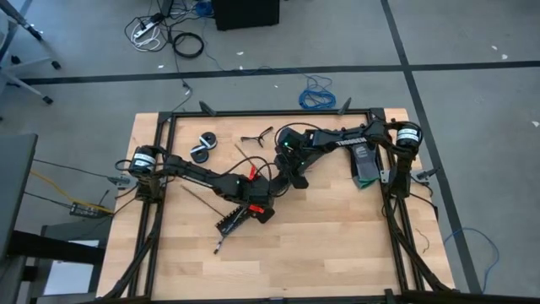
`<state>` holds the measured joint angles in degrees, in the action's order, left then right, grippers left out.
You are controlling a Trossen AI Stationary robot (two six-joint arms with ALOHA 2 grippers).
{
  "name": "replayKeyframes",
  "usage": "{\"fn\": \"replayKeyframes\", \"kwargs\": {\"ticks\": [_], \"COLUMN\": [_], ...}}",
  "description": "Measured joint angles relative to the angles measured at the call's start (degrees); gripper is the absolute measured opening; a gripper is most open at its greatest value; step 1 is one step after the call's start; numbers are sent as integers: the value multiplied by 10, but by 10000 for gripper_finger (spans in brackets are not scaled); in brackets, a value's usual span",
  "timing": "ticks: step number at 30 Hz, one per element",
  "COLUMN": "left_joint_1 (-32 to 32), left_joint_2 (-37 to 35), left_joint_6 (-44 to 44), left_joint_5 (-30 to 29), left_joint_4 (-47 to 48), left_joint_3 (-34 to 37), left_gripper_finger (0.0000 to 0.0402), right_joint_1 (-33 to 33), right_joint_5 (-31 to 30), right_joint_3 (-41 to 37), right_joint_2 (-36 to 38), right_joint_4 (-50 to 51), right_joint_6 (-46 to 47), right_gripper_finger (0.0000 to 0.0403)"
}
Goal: Ziptie cables
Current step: Insert the black cover of the black cable duct
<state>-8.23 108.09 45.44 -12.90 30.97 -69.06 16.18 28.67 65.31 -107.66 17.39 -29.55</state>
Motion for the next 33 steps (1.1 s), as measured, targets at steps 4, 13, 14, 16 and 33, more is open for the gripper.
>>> {"fn": "replayKeyframes", "kwargs": {"ticks": [4,13,14,16,33], "left_joint_1": [1,1,1,1,-20], "left_joint_2": [4,10,10,10,-7], "left_joint_6": [-1,13,11,2,34], "left_joint_5": [-1,-7,-7,-7,4], "left_joint_4": [-13,-24,-23,-23,25], "left_joint_3": [0,-1,-4,-8,-10], "left_gripper_finger": [276,269,269,269,269], "right_joint_1": [-16,-26,-22,-13,23], "right_joint_5": [1,-21,-20,-16,-4], "right_joint_3": [0,-1,-1,0,0], "right_joint_2": [-1,-2,-2,-1,0], "right_joint_4": [-31,-53,-50,-42,-30], "right_joint_6": [17,55,55,55,44], "right_gripper_finger": [0,1,1,1,0]}}
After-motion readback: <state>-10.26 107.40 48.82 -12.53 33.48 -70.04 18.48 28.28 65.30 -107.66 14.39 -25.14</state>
